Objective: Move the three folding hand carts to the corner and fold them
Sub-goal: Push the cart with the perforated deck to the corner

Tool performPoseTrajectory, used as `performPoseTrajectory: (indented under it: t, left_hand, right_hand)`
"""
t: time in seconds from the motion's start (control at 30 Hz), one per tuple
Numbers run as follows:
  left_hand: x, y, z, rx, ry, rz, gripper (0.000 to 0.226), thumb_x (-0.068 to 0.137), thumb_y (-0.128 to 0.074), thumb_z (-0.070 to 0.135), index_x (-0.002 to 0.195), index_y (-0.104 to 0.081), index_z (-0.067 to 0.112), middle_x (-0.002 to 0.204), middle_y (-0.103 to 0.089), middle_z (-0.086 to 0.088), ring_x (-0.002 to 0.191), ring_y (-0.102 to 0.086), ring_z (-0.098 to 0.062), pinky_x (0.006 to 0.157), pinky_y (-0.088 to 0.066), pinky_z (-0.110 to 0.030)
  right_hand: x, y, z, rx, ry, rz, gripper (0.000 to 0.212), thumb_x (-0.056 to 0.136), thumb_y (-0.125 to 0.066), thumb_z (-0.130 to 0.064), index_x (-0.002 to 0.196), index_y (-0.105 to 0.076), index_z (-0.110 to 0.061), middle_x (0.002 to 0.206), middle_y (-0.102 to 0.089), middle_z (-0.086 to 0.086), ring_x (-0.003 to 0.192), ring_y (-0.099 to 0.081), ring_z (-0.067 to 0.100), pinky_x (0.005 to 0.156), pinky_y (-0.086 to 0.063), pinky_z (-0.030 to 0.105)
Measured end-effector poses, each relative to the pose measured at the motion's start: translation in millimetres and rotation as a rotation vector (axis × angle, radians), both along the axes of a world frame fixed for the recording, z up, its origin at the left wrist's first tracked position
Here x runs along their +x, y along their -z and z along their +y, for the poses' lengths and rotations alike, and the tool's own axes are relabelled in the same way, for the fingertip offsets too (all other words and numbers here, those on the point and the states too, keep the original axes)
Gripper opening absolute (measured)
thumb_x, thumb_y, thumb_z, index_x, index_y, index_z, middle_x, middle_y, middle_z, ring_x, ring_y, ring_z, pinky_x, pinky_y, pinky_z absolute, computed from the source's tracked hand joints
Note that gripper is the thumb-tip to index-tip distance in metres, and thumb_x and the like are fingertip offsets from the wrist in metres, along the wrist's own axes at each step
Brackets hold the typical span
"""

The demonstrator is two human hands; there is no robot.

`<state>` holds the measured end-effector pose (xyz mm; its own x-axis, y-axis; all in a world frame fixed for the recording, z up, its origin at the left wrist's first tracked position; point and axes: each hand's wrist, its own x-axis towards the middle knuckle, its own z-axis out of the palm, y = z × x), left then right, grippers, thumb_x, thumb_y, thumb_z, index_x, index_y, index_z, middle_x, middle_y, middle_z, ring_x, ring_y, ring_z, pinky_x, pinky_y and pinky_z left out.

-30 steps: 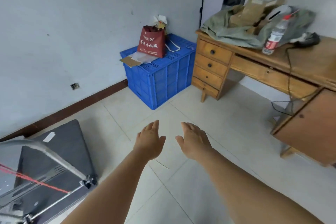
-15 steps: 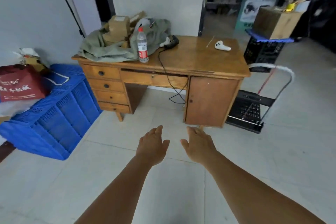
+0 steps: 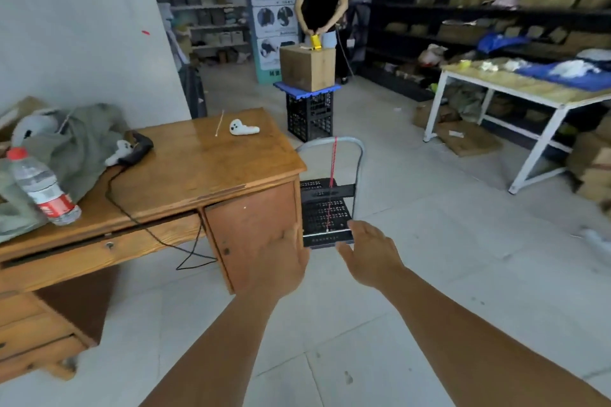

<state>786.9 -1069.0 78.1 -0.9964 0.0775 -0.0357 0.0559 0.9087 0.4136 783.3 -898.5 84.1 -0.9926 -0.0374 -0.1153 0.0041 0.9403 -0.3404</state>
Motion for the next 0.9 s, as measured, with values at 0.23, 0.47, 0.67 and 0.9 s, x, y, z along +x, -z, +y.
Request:
performPoseTrajectory:
  t: [0.23,0.47,0.67,0.9]
  left_hand:
    - [-90,-9,69,-0.009,0.17,0.03,0.06,0.098,-0.042,0.036,0.151,-0.02,0.016,0.147,-0.042,-0.007,0.134,-0.04,-0.024,0.11,-0.032,-0.033]
    - [-193,-16,127,-0.093,0.152,0.081,0.061,0.098,-0.041,0.038,0.151,-0.019,0.017,0.153,-0.033,-0.004,0.139,-0.031,-0.025,0.114,-0.026,-0.038]
    - [-274,-20,166,-0.075,0.078,0.068,0.063,0.097,-0.044,0.036,0.151,-0.018,0.014,0.151,-0.036,-0.008,0.137,-0.036,-0.026,0.112,-0.032,-0.041]
    - [-348,-8,178,-0.076,-0.009,0.03,0.065,0.097,-0.044,0.036,0.152,-0.016,0.014,0.153,-0.032,-0.008,0.139,-0.034,-0.026,0.112,-0.032,-0.041]
  right_hand:
    - [-59,-13,65,-0.015,0.137,0.036,0.058,0.1,-0.032,-0.041,0.15,-0.018,-0.015,0.158,-0.022,0.004,0.146,-0.018,0.022,0.117,-0.018,0.039]
    - [-161,-18,127,0.004,0.085,0.029,0.057,0.101,-0.03,-0.043,0.15,-0.02,-0.015,0.158,-0.021,0.003,0.146,-0.017,0.022,0.118,-0.018,0.039]
    - [-245,-26,167,-0.032,-0.005,0.019,0.053,0.101,-0.033,-0.038,0.147,-0.025,-0.015,0.152,-0.032,0.004,0.141,-0.028,0.022,0.114,-0.024,0.038]
    - [-330,-12,187,-0.084,-0.043,-0.002,0.06,0.1,-0.036,-0.039,0.151,-0.015,-0.017,0.158,-0.022,0.003,0.146,-0.02,0.022,0.118,-0.02,0.039]
